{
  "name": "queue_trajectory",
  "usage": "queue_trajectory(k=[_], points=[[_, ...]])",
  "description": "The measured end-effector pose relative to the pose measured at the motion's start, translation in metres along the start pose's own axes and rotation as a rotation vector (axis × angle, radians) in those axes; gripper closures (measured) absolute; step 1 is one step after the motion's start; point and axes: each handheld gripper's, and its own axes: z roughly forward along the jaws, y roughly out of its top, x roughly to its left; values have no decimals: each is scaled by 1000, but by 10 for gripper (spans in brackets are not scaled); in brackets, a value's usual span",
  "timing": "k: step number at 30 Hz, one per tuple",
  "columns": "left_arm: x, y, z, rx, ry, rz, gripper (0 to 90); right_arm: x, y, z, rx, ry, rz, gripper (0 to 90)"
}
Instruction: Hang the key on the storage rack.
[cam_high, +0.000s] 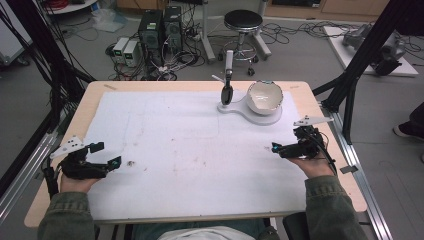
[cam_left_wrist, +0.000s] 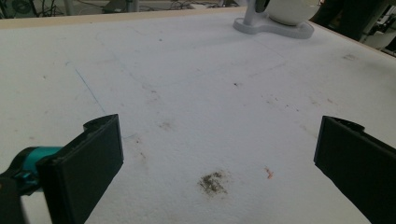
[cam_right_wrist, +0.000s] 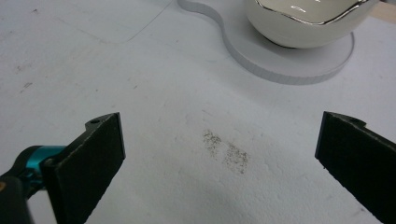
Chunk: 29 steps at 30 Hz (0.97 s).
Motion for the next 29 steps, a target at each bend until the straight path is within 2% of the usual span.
queue_trajectory(k=[7,11,15,19,23,29], points=[[0,0,0,1,2,0,18,-7,-21,1,-40,14,47,5],[-1,-1,-1,0,2,-2,18,-9,-33,2,-82,22,81,5],[-1,-2,-2,1,5,-3,18,-9,-46,2,-148,-24,102,5],[-1,-2,-3,-1,7,-7,18,-10,-60,1,-228,-20,123,5],[-2,-2,-3,2,7,-7,18,-8,-67,0,-281,-29,123,5],[-1,-3,-1,9,11,-2,18,-9,-67,-1,-306,-24,118,5]])
